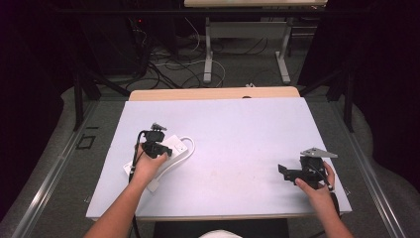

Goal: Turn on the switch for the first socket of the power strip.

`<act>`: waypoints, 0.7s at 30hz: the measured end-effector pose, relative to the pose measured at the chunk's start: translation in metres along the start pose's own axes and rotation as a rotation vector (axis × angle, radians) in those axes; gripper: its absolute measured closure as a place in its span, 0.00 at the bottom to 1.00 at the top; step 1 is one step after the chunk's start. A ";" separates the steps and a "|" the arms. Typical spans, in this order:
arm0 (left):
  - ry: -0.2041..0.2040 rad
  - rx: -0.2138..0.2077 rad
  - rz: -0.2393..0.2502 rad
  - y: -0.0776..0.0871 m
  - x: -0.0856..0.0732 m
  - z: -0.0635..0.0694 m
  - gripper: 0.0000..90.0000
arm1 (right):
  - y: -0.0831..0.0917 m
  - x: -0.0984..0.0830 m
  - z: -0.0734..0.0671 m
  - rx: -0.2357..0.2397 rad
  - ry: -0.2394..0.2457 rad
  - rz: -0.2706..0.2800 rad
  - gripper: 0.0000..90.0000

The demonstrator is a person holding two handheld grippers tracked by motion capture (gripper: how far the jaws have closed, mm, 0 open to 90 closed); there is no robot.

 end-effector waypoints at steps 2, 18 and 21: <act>0.001 0.001 -0.004 0.000 0.000 0.001 0.99 | 0.000 0.000 0.000 0.000 0.002 0.001 0.05; 0.006 -0.014 0.009 -0.004 -0.001 0.002 1.00 | 0.000 0.000 -0.001 -0.001 0.011 -0.001 0.05; 0.000 -0.021 0.016 -0.005 0.000 0.004 1.00 | -0.001 0.000 -0.001 -0.004 0.005 0.008 0.05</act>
Point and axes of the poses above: each handheld gripper's, and its own axes: y roughly backward along the jaws, x roughly out of its top, z roughly to its right, the point moved 6 cm from there along -y, roughly forward along the jaws, and after that the axes turned 9 degrees about -y, right-handed, at the moved point
